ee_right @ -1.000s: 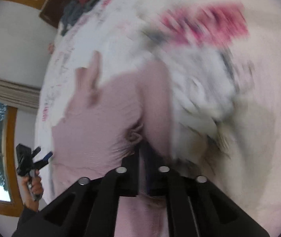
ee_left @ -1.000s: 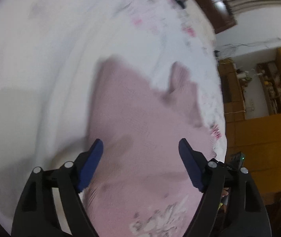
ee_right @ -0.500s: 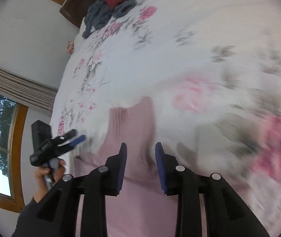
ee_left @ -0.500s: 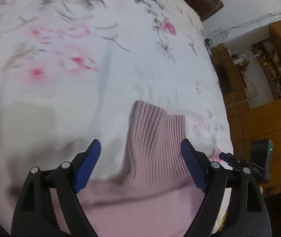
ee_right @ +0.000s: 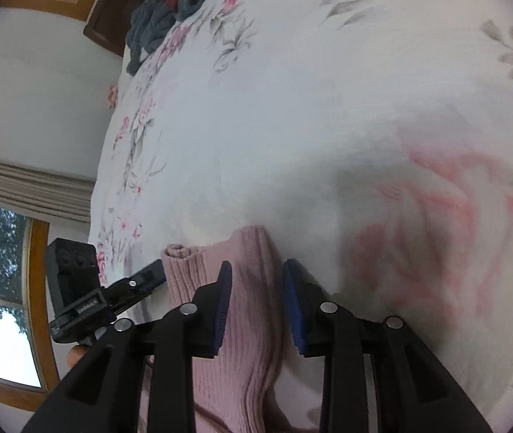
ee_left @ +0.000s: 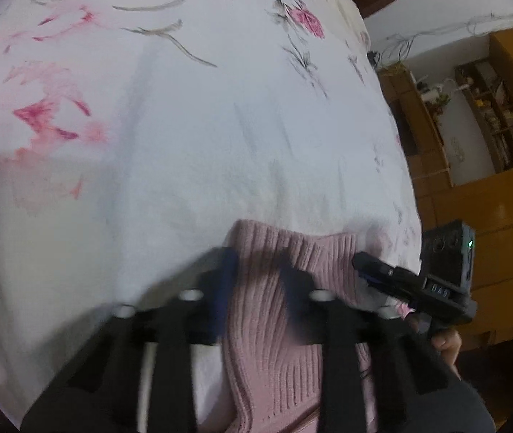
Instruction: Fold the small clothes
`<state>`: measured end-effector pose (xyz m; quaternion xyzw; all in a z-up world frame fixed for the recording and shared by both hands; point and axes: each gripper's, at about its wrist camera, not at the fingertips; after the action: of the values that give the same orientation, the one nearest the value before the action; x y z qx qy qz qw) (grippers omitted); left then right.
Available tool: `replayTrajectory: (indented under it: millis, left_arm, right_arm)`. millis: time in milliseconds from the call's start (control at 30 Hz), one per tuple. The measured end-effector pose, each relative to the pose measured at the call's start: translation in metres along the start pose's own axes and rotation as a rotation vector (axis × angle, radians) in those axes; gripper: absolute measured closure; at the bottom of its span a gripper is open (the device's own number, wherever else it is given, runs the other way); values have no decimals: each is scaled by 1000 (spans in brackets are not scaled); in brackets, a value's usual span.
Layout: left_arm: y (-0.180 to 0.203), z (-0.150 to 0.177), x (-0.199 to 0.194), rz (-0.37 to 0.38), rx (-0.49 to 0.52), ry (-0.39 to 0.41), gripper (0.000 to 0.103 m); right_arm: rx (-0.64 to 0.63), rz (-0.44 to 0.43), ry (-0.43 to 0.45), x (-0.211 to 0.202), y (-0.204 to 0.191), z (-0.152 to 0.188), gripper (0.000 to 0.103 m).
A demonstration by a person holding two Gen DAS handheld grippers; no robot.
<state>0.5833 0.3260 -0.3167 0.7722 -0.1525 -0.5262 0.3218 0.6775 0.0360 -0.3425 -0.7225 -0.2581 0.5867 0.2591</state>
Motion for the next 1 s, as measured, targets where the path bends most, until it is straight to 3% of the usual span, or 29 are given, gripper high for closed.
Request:
replayTrajectory:
  millis: [67,200,367,533,633,733,767,867,933,1000]
  left_arm:
    - [2,3,-9,0,4,26,98]
    - [23,12,-49,54,36,103,99]
    - [57,40,-108,99,116,146,100]
    - [87,98,-156,116,196,144,100]
    - [90,148,-166,63,246,112,100]
    - [72,195,-159,18,217,20,99]
    - [65,207,-158,-5,204,10,99]
    - [32,244,-157,-2,69,-30,98]
    - [18,250,-156,40,-11,-32,92]
    - [11,253,-151,72,-78,-27,86]
  right_arm:
    - [-12,7,-2,-1,-4,1,90]
    - [-80,8,58,-27,-25,9,93]
    - [-172,-12,119,-81,-58,37,93]
    - [-295,-15,155,-125,-97,90,93]
    - [-353,10,145,-137,-109,132,93]
    - [-378,67,81,-132,-107,177,92]
    - [-365,88,57,-128,-100,191,86]
    - [-273,179,-39,-113,-71,225,83]
    - [-176,164,-39,-118,-54,239,83]
    - [-72,97,-17,-124,-42,242,83]
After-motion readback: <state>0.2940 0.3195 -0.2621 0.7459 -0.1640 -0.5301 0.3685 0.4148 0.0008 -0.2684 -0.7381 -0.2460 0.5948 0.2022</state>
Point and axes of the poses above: each gripper's, at about its wrist camera, not at the fingertips, and x roughly the way its jaws point, y to its right, z to its underside, and after that the axes turned 1 degree about -x, right-handed
